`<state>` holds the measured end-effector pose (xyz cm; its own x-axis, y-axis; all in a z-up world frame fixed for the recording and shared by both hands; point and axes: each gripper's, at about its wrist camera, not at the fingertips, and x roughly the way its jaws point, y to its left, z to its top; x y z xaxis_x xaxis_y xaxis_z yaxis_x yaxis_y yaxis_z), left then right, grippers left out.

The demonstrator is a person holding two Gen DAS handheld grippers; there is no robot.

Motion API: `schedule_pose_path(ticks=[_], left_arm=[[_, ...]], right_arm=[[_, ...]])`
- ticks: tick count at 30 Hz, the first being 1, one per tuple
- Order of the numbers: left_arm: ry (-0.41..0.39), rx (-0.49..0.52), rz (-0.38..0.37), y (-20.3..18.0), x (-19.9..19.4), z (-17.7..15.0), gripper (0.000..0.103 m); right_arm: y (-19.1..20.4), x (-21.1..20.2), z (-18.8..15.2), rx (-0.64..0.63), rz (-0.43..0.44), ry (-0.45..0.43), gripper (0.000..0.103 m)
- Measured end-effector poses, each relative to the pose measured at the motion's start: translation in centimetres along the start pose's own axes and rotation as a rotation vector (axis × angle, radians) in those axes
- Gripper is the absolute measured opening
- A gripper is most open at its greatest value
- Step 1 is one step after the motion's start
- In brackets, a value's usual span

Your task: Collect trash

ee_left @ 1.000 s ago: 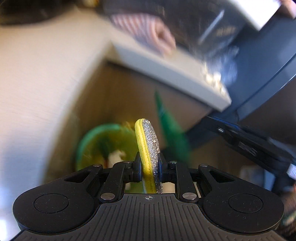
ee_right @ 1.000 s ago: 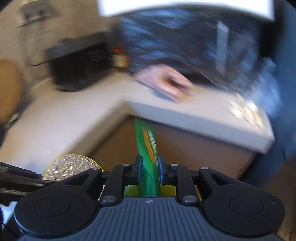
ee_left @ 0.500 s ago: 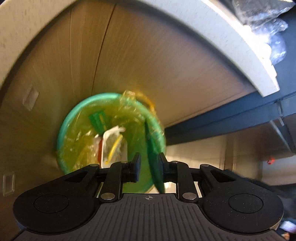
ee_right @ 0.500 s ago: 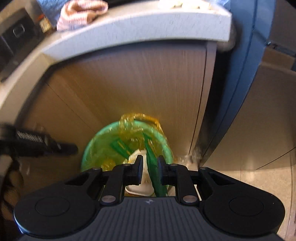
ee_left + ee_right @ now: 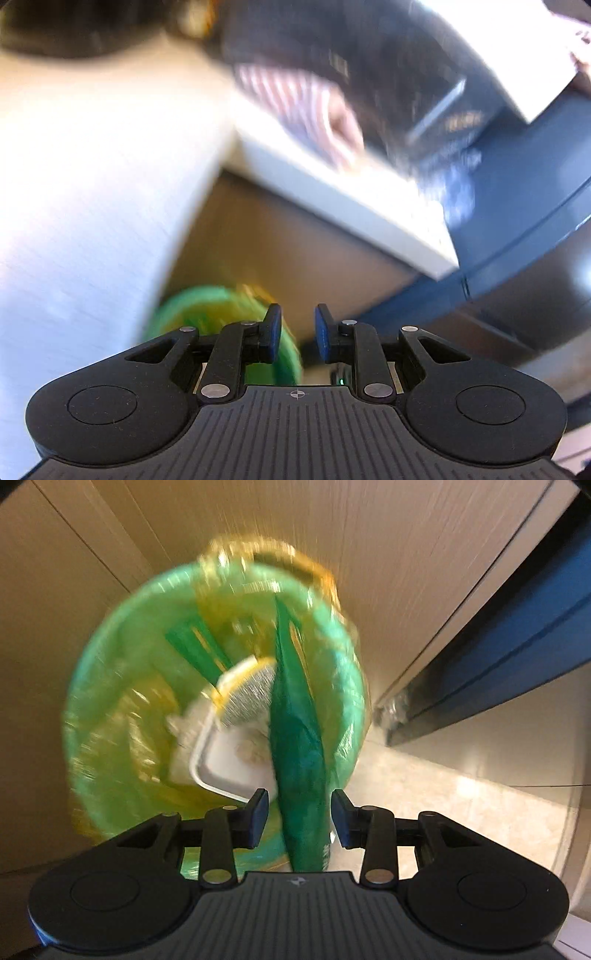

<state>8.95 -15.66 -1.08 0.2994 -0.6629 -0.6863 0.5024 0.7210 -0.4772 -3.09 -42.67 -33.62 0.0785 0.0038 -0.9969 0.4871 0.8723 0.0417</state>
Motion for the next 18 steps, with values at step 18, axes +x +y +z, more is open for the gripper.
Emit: schedule_pose_path(ticks=[18], left_arm=[[-0.242,-0.216,0.142,6.6,-11.7,-3.4,0.023]], right_arm=[[3.8,-5.2,3.7,0.214,0.365,-0.03,0.035]])
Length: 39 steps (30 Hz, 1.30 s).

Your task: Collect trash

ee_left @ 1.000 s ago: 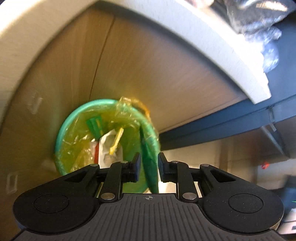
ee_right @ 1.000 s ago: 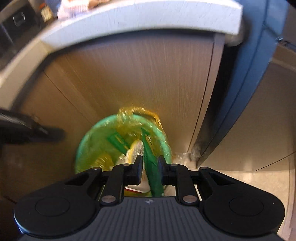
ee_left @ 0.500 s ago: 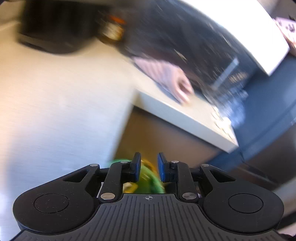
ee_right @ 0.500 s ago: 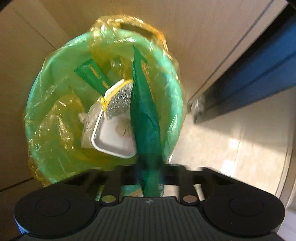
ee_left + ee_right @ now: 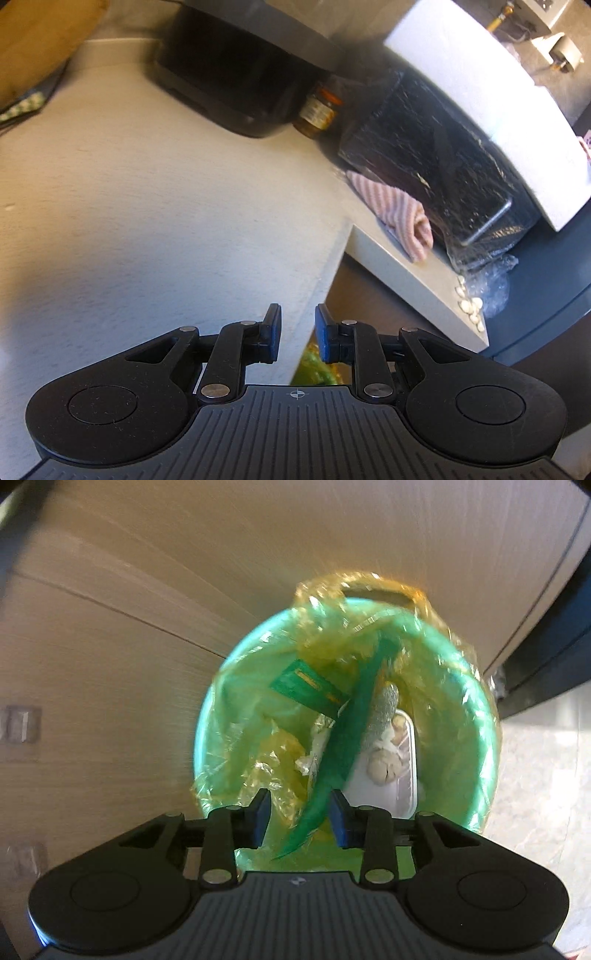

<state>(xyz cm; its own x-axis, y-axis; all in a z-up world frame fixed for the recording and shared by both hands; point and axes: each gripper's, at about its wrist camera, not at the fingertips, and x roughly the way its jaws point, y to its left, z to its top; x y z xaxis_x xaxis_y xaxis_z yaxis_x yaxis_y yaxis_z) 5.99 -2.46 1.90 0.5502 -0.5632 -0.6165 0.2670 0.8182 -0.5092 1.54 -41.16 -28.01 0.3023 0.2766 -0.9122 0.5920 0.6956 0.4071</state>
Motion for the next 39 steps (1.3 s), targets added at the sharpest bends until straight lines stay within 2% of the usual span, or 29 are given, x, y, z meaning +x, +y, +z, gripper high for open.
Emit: schedule_pose_path(ticks=[5,8,12,14,16,19,21,23,24,27,31,32,39], left_arm=[[-0.063,-0.032,0.009,1.5,-2.7,-0.6,0.023],[-0.111,-0.006,0.04,1.7,-4.1,-1.2,0.023],[-0.162,0.026,0.063,1.6,-5.3,-2.6,0.023],[-0.186,0.036,0.075,1.5,-6.0,-3.4,0.023],[-0.208,0.057,0.108,1.1,-6.9,-4.2,0.023],[-0.26,0.107,0.187,0.5,-8.5,-5.4,0.023],[-0.287,0.116,0.256,0.1,-9.6,-6.1,0.022],[-0.312,0.105,0.329,-0.2,-10.5,-6.7,0.019],[-0.323,0.102,0.358,-0.5,-11.0,-7.0,0.016],[-0.364,0.061,0.421,-1.2,-12.5,-8.3,0.016],[-0.413,0.065,0.584,-3.5,-13.0,-10.1,0.016],[-0.427,0.063,0.611,-4.2,-13.0,-10.5,0.016],[-0.414,0.024,0.652,-7.2,-12.3,-12.1,0.016]], right_arm=[[0.7,-4.2,-1.3,0.007,-0.03,-0.035,0.035],[2.0,-8.3,-2.9,-0.003,-0.026,-0.102,0.035],[7.3,-16.1,-6.1,-0.207,-0.02,-0.261,0.035],[11.0,-19.9,-8.2,-0.348,-0.03,-0.365,0.041],[14.8,-23.1,-10.3,-0.477,-0.027,-0.49,0.062],[19.8,-26.6,-13.8,-0.672,0.022,-0.685,0.079],[22.5,-27.9,-15.9,-0.769,0.076,-0.764,0.087],[24.8,-28.4,-17.4,-0.847,0.136,-0.763,0.088],[25.8,-28.3,-17.9,-0.884,0.166,-0.729,0.088],[27.5,-27.5,-18.9,-0.973,0.252,-0.605,0.088],[27.6,-26.8,-19.0,-1.038,0.253,-0.521,0.088],[27.2,-27.0,-18.8,-1.05,0.279,-0.498,0.088],[24.9,-28.2,-18.5,-1.102,0.325,-0.507,0.088]])
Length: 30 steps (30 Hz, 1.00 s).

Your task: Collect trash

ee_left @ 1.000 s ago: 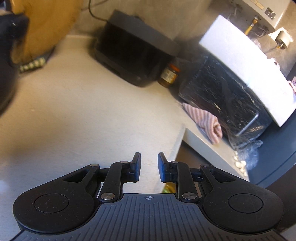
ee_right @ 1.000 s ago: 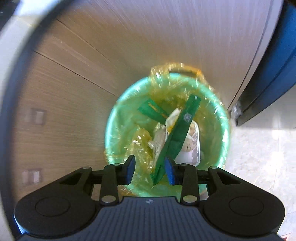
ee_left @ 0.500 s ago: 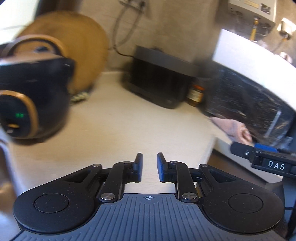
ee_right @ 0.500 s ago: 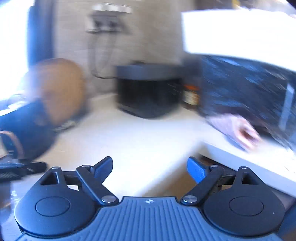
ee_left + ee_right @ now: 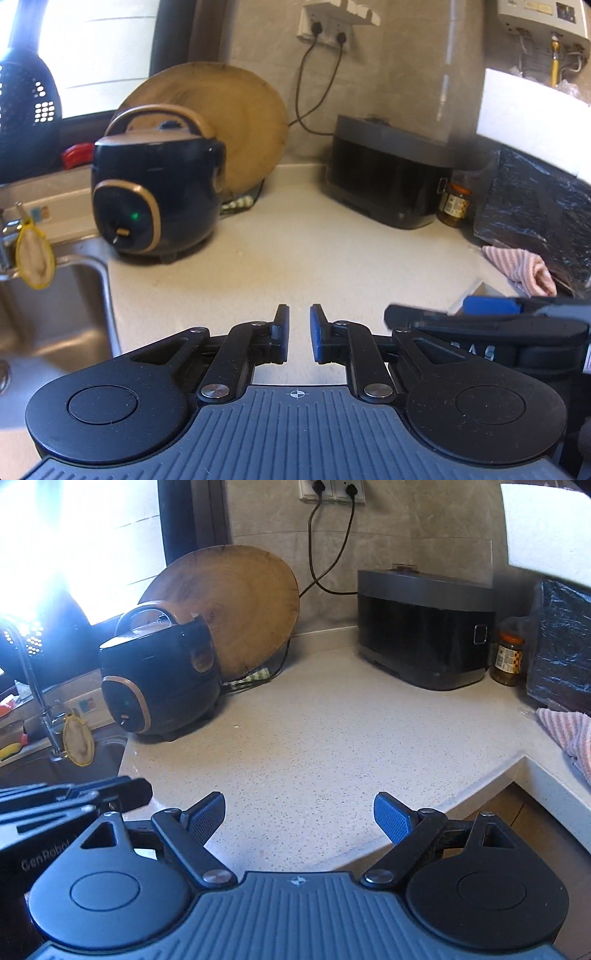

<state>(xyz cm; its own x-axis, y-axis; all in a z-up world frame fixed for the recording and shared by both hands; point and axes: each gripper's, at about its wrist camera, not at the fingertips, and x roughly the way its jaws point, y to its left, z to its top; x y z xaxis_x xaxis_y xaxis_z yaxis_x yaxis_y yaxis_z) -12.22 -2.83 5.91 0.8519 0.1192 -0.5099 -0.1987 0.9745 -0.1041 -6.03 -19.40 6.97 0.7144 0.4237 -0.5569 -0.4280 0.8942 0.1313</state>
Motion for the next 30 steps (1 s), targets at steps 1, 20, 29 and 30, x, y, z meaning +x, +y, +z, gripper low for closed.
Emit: schedule_pose_path(ticks=[1,20,29,30], left_arm=[[0.005,-0.001,0.01,-0.3,-0.1,-0.2,0.016],[0.013,-0.038,0.054,-1.6,-1.7,-1.0,0.016],[0.009,-0.034,0.045,-1.7,-1.9,-0.9,0.016],[0.009,-0.033,0.044,-1.7,-1.9,-0.9,0.016]], right_arm=[[0.2,0.7,0.0,-0.004,-0.003,-0.003,0.088],[-0.2,0.0,-0.9,-0.04,0.044,0.012,0.089],[0.0,-0.3,-0.9,-0.04,0.038,0.006,0.089],[0.0,-0.3,-0.9,-0.04,0.038,0.006,0.089]])
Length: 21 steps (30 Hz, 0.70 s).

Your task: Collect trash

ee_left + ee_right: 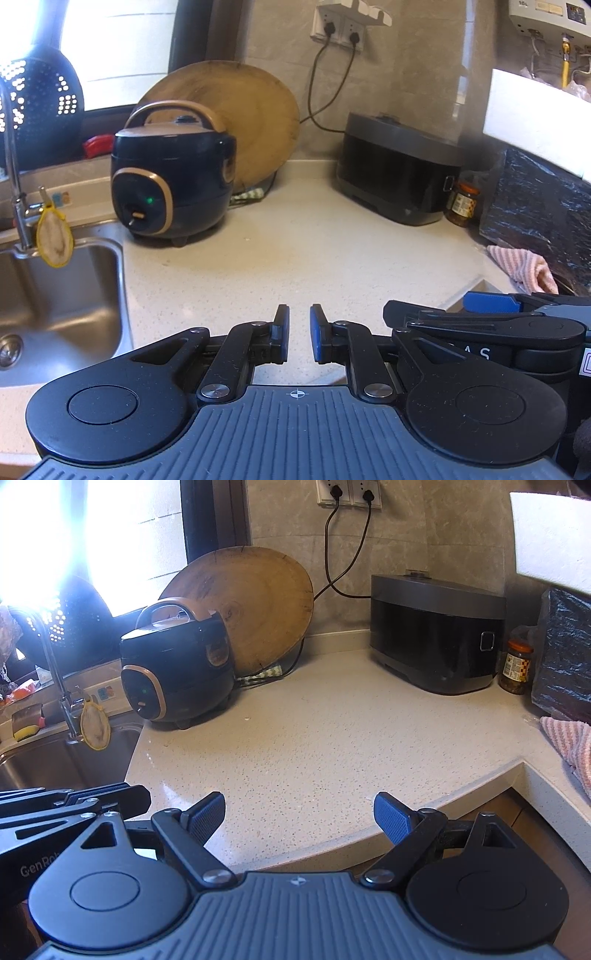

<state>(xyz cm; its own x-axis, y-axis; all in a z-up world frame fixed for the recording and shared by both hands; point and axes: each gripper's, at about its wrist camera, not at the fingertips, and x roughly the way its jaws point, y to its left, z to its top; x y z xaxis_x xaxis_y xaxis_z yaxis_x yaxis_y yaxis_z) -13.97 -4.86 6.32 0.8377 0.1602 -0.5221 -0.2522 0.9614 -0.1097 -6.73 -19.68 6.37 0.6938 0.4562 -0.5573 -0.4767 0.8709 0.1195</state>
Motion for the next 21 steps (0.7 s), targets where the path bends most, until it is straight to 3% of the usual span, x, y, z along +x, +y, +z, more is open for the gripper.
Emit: schedule_pose_path(ticks=[21], left_arm=[[0.007,-0.035,0.019,0.87,0.98,-0.27,0.016]], right_arm=[[0.31,0.92,0.11,0.003,0.017,-0.009,0.089]])
